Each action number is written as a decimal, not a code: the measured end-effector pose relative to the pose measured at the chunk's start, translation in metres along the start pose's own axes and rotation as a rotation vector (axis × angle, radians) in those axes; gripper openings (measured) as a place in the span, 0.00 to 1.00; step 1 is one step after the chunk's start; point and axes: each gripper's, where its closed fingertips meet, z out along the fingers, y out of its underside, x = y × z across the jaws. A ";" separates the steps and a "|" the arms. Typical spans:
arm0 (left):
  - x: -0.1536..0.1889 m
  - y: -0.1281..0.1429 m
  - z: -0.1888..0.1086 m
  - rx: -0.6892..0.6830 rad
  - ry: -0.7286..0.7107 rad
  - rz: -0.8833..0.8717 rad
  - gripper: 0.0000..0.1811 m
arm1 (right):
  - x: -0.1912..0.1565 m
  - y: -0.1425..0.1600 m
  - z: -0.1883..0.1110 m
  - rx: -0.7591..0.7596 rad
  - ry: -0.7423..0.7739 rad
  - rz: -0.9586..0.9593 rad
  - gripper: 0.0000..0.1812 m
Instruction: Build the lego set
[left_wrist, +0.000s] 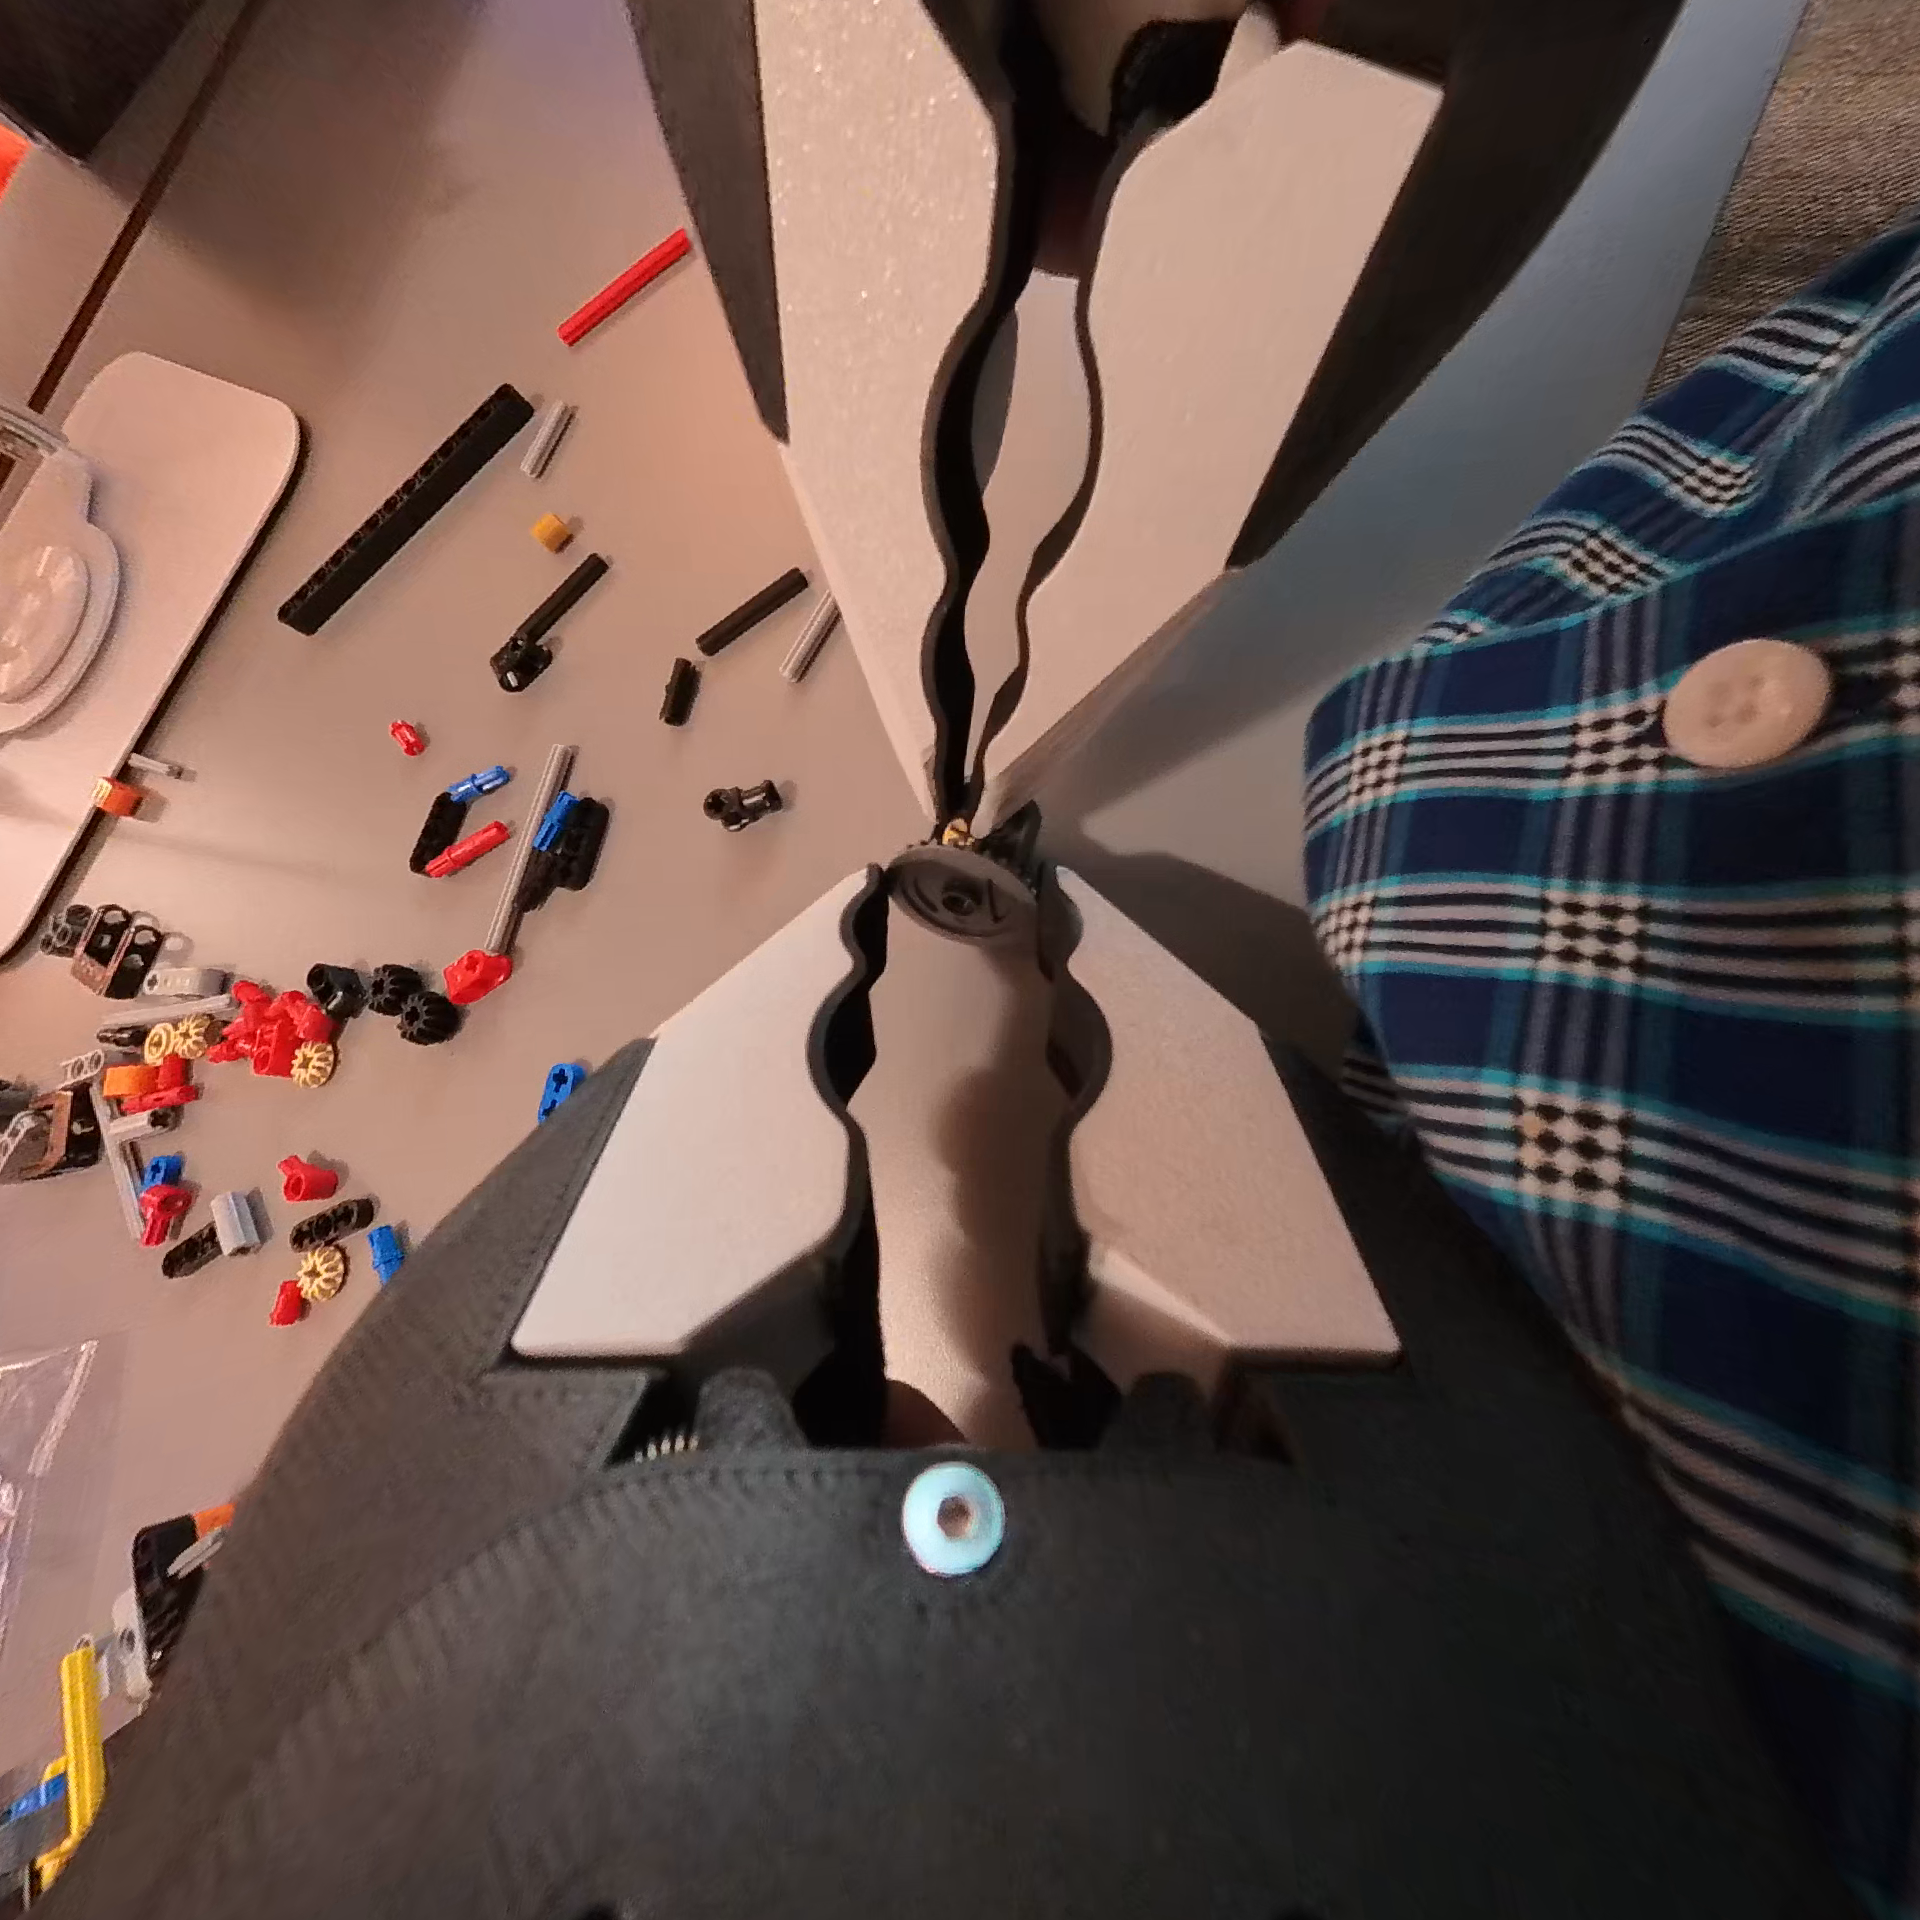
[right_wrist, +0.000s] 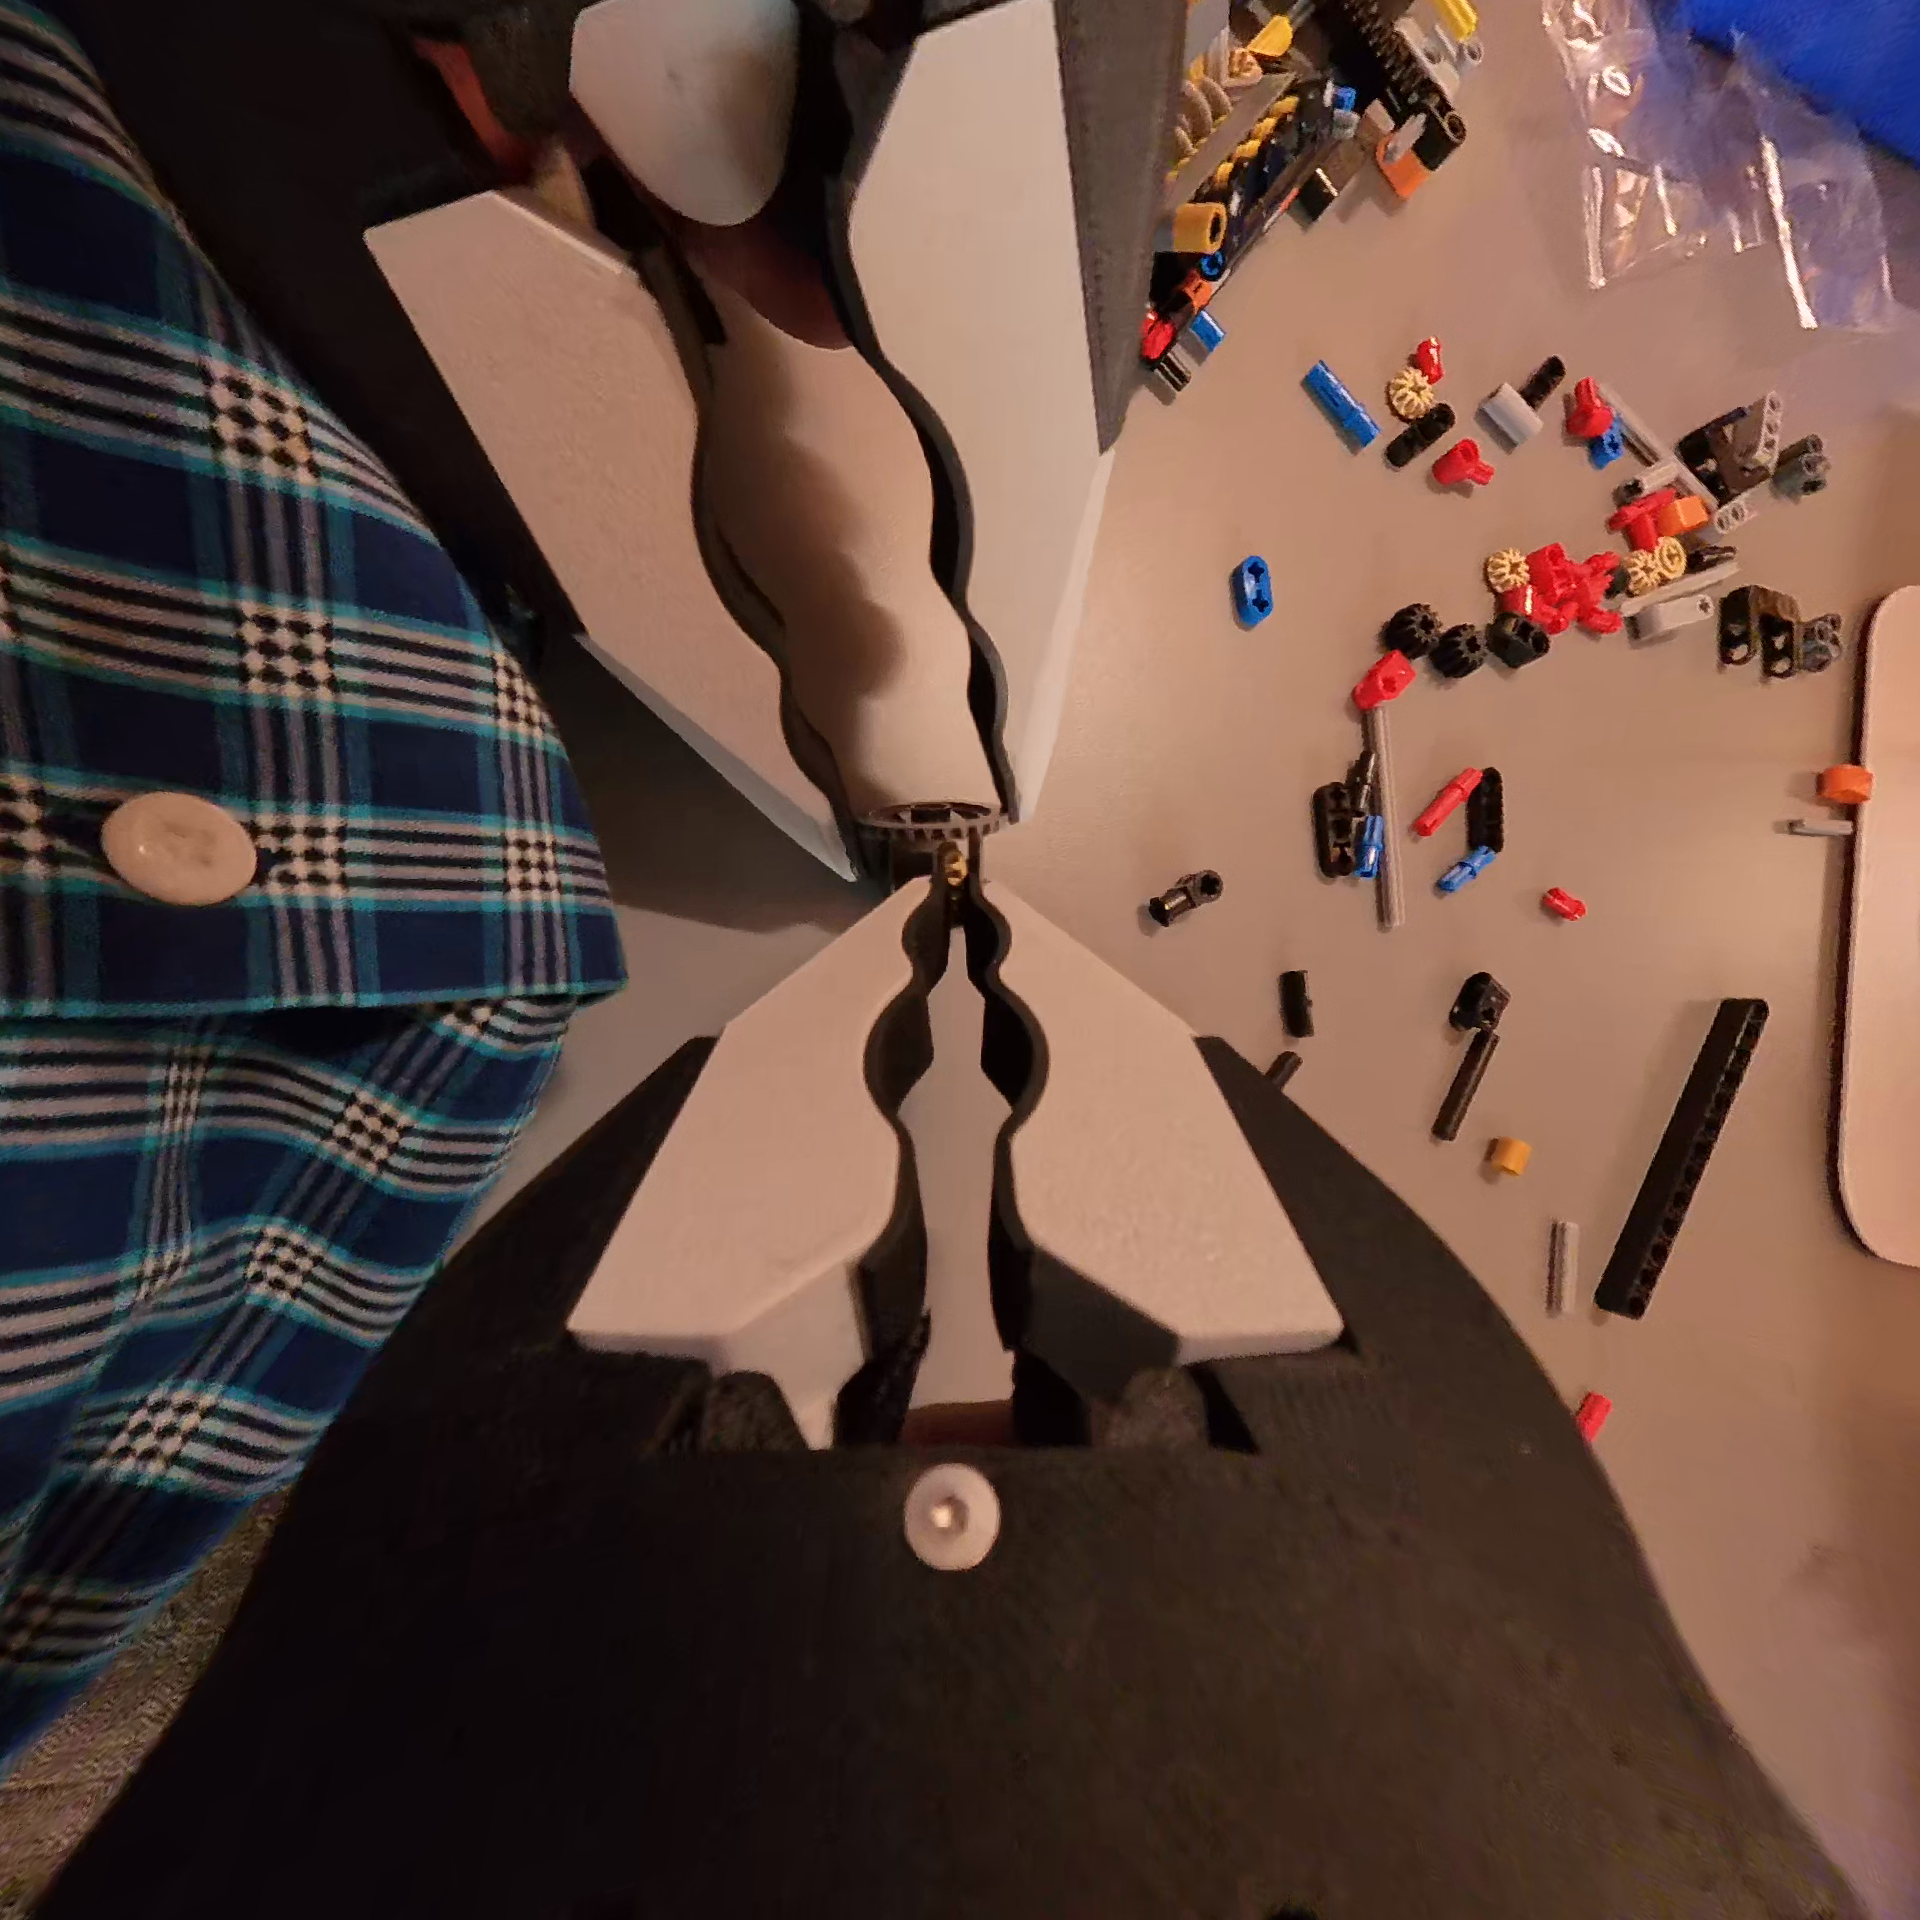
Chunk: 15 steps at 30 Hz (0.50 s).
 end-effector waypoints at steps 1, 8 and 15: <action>-0.001 0.000 0.000 0.001 -0.003 -0.001 0.15 | 0.001 0.000 0.000 0.002 0.006 0.015 0.00; -0.002 0.001 0.001 0.005 0.003 -0.035 0.14 | 0.003 -0.002 0.002 0.008 0.055 0.060 0.00; -0.002 0.000 0.001 0.011 0.000 -0.042 0.14 | 0.005 -0.001 0.002 0.005 0.136 0.021 0.00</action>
